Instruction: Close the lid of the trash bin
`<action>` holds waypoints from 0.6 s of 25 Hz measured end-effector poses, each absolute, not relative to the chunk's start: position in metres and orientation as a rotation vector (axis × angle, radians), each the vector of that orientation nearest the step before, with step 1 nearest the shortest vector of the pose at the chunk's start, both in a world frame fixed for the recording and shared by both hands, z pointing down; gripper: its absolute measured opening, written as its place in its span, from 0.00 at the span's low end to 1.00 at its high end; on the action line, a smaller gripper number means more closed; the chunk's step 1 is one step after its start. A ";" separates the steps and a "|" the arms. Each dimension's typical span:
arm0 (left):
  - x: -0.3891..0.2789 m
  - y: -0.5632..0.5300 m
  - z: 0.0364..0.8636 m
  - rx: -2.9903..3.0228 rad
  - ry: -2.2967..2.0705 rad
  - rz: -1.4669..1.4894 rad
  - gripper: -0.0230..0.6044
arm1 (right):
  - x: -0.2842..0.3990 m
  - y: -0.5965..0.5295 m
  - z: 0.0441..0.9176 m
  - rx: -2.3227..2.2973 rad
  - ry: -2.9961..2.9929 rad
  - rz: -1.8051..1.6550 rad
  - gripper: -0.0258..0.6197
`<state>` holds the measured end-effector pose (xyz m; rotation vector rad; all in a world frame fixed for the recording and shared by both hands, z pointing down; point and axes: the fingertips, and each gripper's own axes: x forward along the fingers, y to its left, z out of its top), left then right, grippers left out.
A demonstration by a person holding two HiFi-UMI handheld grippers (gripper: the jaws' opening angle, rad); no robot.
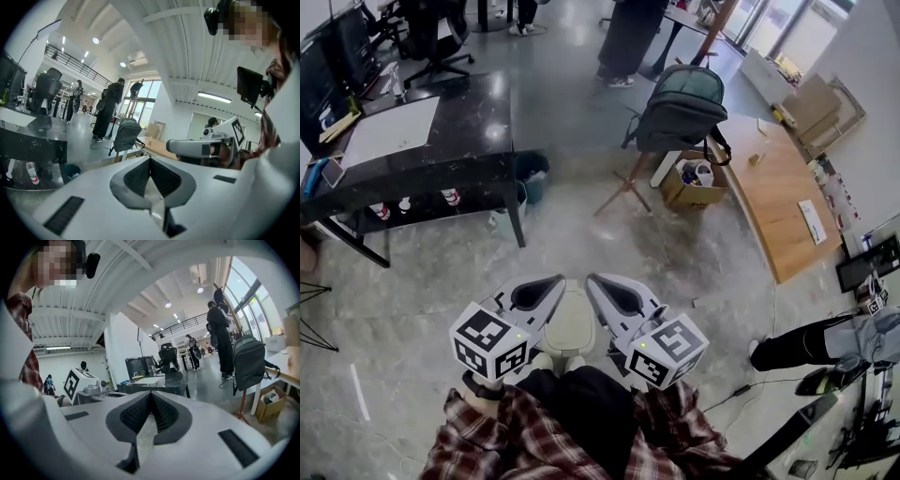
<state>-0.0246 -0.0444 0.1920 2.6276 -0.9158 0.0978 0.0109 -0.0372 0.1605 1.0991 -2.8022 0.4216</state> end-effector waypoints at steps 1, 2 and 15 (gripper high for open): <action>-0.029 -0.044 0.185 2.636 -0.920 0.078 0.05 | 0.008 -0.037 0.154 1.113 -2.813 0.400 0.06; -0.033 -0.043 0.178 2.648 -0.921 0.060 0.05 | 0.005 -0.037 0.148 1.127 -2.824 0.380 0.06; -0.052 -0.038 0.158 2.720 -0.872 -0.005 0.05 | -0.018 -0.031 0.137 1.200 -2.823 0.297 0.06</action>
